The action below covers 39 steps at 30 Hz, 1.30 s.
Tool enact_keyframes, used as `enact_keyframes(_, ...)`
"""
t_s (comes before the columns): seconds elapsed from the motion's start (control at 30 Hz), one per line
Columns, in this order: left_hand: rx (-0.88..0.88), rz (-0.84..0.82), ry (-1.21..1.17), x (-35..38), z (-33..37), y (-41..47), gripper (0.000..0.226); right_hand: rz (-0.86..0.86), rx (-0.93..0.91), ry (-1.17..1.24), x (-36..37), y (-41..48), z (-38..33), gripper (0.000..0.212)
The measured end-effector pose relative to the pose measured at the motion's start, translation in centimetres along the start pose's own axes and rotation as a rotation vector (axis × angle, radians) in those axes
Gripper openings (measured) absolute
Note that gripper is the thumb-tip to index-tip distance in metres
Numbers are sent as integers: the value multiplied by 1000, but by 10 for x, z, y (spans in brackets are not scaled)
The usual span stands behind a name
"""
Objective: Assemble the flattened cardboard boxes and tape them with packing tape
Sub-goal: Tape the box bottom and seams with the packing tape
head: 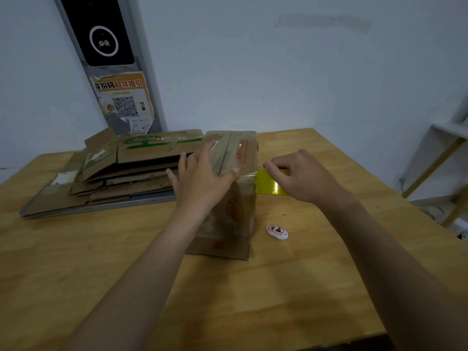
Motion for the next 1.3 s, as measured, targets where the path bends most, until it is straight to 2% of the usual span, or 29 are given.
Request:
enact_keyframes(0.2, -165, -35, -348, -8, -28, 13, 102, -7, 14, 36, 2, 2, 2, 52)
enact_keyframes(0.3, -344, -101, -467, -2, -45, 13, 118, -13, 16, 40, 4, 2, 4, 52)
enact_keyframes(0.37, -470, -137, -544, 3, -58, 13, 122, -15, 20, 46, 5, 1, 6, 52)
enact_keyframes(0.43, -551, -163, -603, 5, -69, 13, 113, -10, 17, 58, 6, 1, 8, 53)
enact_keyframes(0.57, -577, -192, -709, 13, -81, 15, 63, 3, 16, 74, 8, 1, 9, 52)
enact_keyframes(0.67, -600, -216, -789, 24, -82, 11, 53, 20, 21, 88, 7, 0, 9, 52)
enact_keyframes(0.83, -739, -170, -908, 30, -87, 7, 37, 23, 32, 105, 8, 0, 11, 51)
enact_keyframes(0.9, -726, -203, -902, 26, -84, 6, 33, 25, 35, 104, 8, 0, 11, 51)
enact_keyframes(0.97, -654, -227, -841, 23, -81, 6, 39, 21, 37, 104, 9, 0, 11, 50)
enact_keyframes(1.0, -561, -226, -769, 20, -80, 8, 44, 19, 36, 105, 9, 1, 11, 50)
enact_keyframes(1.1, -34, -124, -434, -4, -58, 18, 54, -1, 33, 102, 9, 2, 13, 50)
enact_keyframes(1.17, 242, -78, -274, -15, -30, 19, 63, -13, 31, 93, 9, 2, 15, 50)
enact_keyframes(1.3, 542, -260, -51, 2, 26, 15, 97, -12, 1, 73, 7, 4, 11, 49)
Point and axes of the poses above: each hand's wrist, its own y-axis towards the middle knuckle, its own x-axis out of the palm, z = x × y, the point moved 6 cm from there along y, towards the middle knuckle, and after that the axes turned 12 degrees about z, right-handed, at the moved point
